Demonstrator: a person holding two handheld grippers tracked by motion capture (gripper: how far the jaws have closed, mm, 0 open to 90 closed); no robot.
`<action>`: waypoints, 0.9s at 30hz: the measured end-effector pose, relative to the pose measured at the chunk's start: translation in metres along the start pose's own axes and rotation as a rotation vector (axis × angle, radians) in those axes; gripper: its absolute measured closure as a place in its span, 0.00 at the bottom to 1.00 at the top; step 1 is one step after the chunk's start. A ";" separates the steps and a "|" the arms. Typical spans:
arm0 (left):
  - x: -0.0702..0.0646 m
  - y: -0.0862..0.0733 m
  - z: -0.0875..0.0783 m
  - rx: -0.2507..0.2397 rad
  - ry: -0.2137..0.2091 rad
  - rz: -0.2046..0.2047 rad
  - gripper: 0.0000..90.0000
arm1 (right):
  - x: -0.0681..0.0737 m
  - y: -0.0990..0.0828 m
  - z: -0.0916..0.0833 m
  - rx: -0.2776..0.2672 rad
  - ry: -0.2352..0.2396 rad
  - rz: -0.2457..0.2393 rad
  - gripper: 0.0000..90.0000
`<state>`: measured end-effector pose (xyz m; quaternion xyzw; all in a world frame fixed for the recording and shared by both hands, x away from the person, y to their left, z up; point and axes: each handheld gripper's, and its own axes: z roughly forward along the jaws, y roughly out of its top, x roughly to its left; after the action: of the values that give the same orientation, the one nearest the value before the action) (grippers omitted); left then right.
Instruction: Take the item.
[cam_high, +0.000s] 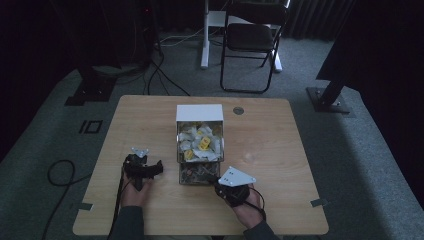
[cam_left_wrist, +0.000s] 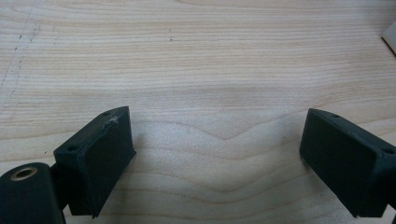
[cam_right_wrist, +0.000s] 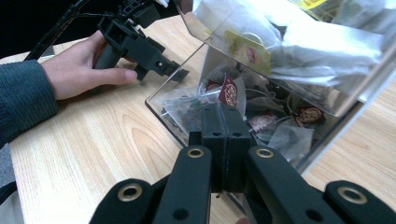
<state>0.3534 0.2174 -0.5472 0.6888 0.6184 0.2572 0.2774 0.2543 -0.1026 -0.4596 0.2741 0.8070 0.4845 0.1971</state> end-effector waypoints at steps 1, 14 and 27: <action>0.000 0.000 0.000 0.000 0.000 0.000 0.11 | 0.000 0.000 -0.001 0.001 -0.002 -0.003 1.00; 0.000 0.000 0.000 0.000 0.000 0.000 0.11 | -0.004 -0.004 -0.017 -0.004 -0.037 -0.009 1.00; 0.000 0.000 0.000 0.000 0.000 0.000 0.11 | -0.010 -0.010 -0.029 -0.009 -0.068 0.003 1.00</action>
<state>0.3534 0.2174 -0.5473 0.6888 0.6184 0.2572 0.2775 0.2426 -0.1318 -0.4547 0.2906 0.7974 0.4786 0.2249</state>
